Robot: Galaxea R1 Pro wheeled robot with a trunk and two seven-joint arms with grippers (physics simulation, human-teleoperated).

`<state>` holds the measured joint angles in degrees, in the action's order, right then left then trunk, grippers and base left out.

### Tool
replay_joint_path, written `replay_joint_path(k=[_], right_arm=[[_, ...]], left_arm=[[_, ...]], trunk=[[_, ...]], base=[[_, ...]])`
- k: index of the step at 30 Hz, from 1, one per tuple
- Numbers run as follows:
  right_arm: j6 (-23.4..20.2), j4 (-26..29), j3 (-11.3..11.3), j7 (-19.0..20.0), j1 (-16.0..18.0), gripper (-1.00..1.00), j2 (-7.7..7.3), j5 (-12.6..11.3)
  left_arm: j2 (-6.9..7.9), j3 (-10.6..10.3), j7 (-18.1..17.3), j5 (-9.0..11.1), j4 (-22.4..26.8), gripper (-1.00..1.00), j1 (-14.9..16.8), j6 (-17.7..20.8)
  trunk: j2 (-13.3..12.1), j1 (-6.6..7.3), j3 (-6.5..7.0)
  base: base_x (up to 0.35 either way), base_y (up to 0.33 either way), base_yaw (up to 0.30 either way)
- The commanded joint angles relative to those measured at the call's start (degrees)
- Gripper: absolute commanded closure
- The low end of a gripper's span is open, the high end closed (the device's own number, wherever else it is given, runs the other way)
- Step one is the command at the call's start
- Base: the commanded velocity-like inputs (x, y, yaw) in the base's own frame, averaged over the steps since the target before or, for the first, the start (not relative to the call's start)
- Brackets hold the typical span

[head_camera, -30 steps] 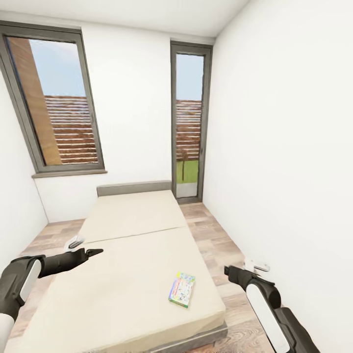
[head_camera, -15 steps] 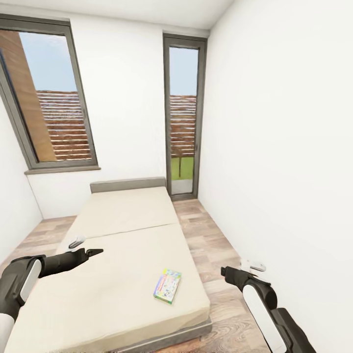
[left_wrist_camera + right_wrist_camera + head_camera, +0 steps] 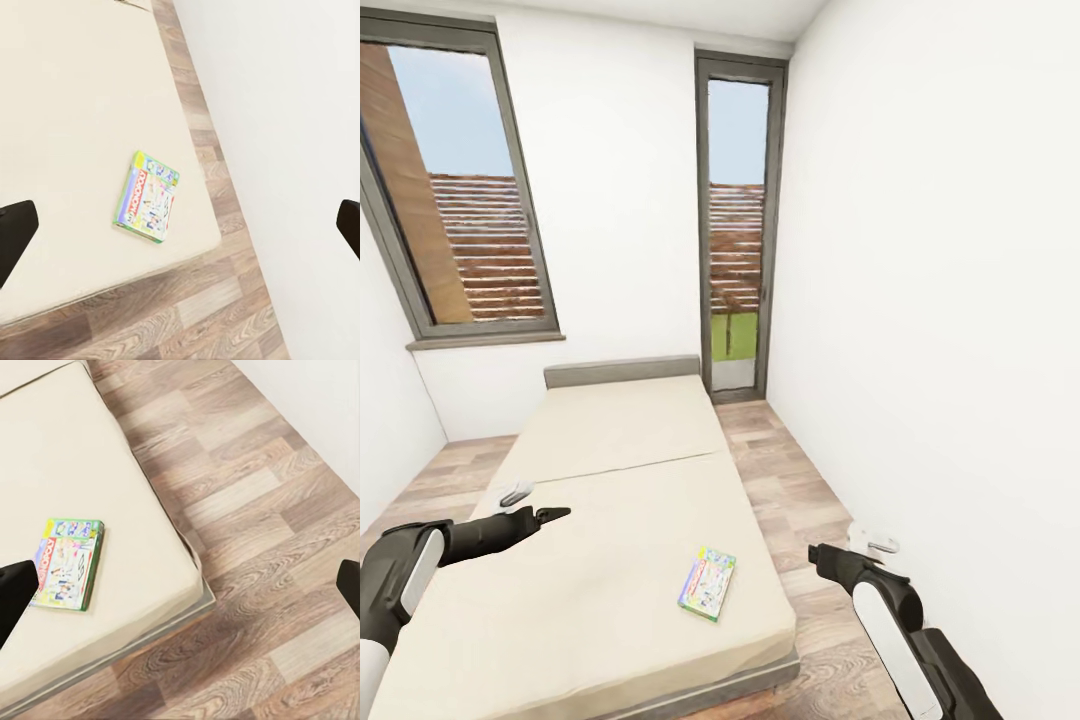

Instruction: Put all the toys in the child's room - the three board games (two on the bed and one on the table), the two jigsaw puzzles on the table, and the tennis ball on the table - inside the toy box on the table in the child's room.

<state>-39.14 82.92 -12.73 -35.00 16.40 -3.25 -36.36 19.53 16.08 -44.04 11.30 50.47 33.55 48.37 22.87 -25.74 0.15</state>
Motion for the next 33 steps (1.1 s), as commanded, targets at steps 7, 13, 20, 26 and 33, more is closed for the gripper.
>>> replay_joint_path(k=[7,13,20,26,33], right_arm=[[0.50,0.64,-3.43,-0.79,0.03,-1.00,-0.12,-0.32],[0.70,0.78,-4.93,-0.91,0.03,-1.00,-0.16,-0.16],[0.73,0.76,-5.39,-0.94,0.03,-1.00,-0.17,-0.12],[0.73,0.80,-5.44,-0.91,0.03,-1.00,-0.17,-0.11],[0.73,0.91,-5.48,-0.81,0.03,-1.00,-0.18,-0.11]], left_arm=[[-0.08,0.11,-0.24,0.04,-0.02,-1.00,0.02,0.24],[-0.09,0.16,-0.31,0.04,-0.02,-1.00,0.02,0.23],[-0.10,0.10,-0.34,0.06,-0.02,-1.00,0.02,0.23],[-0.09,0.12,-0.34,0.05,-0.02,-1.00,0.02,0.23],[-0.10,0.13,-0.34,0.04,-0.02,-1.00,0.02,0.30]], trunk=[[0.05,-0.04,-0.68],[0.05,-0.04,-0.96],[0.05,-0.04,-1.03],[0.05,-0.04,-1.05],[0.05,-0.04,-1.05]], base=[[0.164,0.073,0.000],[0.051,0.017,0.000],[0.012,0.004,0.000],[0.002,0.001,0.000],[0.000,0.000,0.000]])
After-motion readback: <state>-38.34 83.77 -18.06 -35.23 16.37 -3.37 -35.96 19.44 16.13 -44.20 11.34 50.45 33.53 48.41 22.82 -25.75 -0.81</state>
